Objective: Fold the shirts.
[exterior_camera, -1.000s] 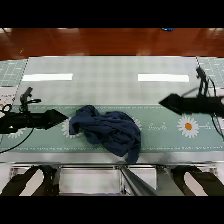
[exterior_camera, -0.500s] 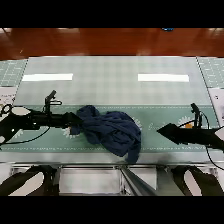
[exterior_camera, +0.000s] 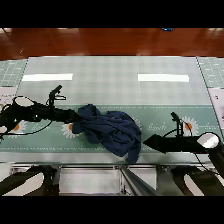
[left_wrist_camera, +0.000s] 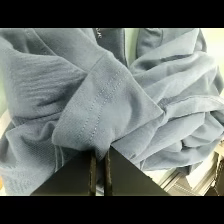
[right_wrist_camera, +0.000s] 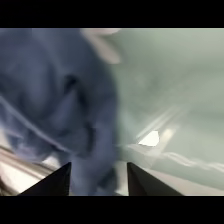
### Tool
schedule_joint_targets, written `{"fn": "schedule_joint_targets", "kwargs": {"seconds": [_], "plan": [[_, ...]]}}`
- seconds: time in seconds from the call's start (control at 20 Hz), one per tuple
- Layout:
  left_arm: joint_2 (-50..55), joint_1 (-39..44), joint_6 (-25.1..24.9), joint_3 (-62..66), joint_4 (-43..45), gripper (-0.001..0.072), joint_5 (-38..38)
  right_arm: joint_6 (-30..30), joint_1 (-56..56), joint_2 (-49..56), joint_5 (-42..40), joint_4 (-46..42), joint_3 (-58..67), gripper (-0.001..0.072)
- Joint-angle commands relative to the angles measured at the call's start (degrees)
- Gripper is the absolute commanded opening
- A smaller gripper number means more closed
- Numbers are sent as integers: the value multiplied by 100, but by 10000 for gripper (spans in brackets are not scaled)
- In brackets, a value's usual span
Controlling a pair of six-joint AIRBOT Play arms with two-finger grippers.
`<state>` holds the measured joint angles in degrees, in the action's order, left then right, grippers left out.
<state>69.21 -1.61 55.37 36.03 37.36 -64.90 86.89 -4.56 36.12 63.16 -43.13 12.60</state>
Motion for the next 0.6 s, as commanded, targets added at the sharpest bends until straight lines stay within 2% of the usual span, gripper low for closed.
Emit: {"fn": "schedule_joint_targets", "kwargs": {"seconds": [0.0,0.4,0.45,0.5,0.55], "plan": [[17,9,-4,68,39,25,-28,190,-1128,323,-828,498,-46,407],[17,15,83,66,37,25,-24,221,-2406,1545,-1729,820,-46,406],[17,15,83,68,37,25,-26,212,-2518,1657,-1947,933,-44,387],[17,15,83,68,37,25,-24,55,-2616,1714,-2170,1239,-39,236],[17,13,81,76,37,25,-11,-302,-2671,1716,-2280,1613,2,116]]}}
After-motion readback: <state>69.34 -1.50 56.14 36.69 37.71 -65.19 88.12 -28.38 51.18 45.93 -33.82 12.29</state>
